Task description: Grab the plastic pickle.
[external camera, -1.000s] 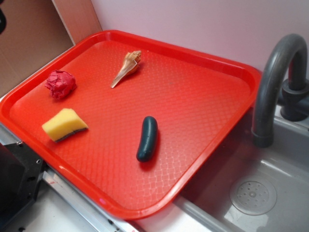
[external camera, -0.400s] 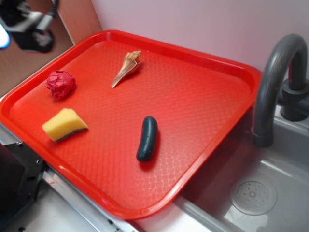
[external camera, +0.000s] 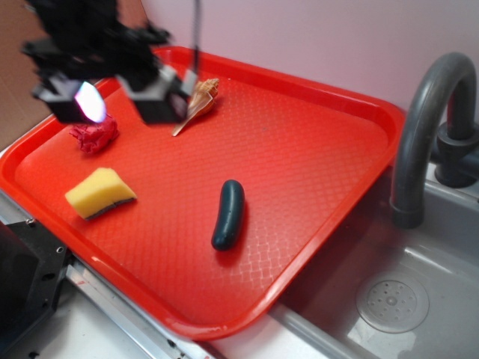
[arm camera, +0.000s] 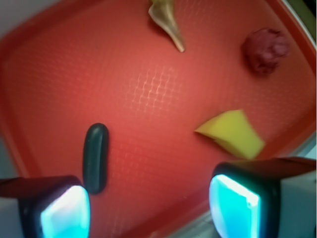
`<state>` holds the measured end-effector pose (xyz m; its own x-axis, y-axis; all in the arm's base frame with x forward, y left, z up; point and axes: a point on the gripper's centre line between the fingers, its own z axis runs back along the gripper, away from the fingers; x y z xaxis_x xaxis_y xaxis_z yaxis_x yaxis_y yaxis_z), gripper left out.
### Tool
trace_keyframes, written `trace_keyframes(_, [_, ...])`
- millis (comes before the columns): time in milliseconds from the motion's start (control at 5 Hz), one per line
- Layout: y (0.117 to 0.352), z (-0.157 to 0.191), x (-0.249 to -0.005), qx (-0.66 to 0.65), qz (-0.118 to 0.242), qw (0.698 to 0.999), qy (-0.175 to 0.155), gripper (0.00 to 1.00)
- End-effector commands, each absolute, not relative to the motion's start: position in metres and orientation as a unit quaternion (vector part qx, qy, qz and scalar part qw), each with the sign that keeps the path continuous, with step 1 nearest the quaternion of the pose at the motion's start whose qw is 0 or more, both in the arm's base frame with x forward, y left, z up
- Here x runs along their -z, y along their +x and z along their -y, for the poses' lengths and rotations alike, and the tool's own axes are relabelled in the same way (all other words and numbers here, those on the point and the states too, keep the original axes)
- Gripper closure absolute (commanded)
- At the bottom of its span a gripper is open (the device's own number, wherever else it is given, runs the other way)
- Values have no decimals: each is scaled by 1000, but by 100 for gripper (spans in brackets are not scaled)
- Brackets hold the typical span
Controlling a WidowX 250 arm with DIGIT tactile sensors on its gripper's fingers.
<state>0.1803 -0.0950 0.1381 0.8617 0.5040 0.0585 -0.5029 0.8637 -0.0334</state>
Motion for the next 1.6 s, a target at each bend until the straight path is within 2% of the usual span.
trace_keyframes(0, [216,127,-109,-230,20,972,-41,0])
trace_keyframes(200, [222,137,-83,-209,14,977,-37,0])
trace_keyframes(400, [223,144,-63,-208,12,977,-48,0])
trace_keyframes(600, [220,149,-51,-194,-1,979,-64,0])
trace_keyframes(800, [214,149,-40,-194,-10,979,-61,0])
trace_keyframes(1000, [212,147,-37,-198,-8,979,-53,100])
trace_keyframes(1400, [213,142,-41,-205,1,978,-45,100])
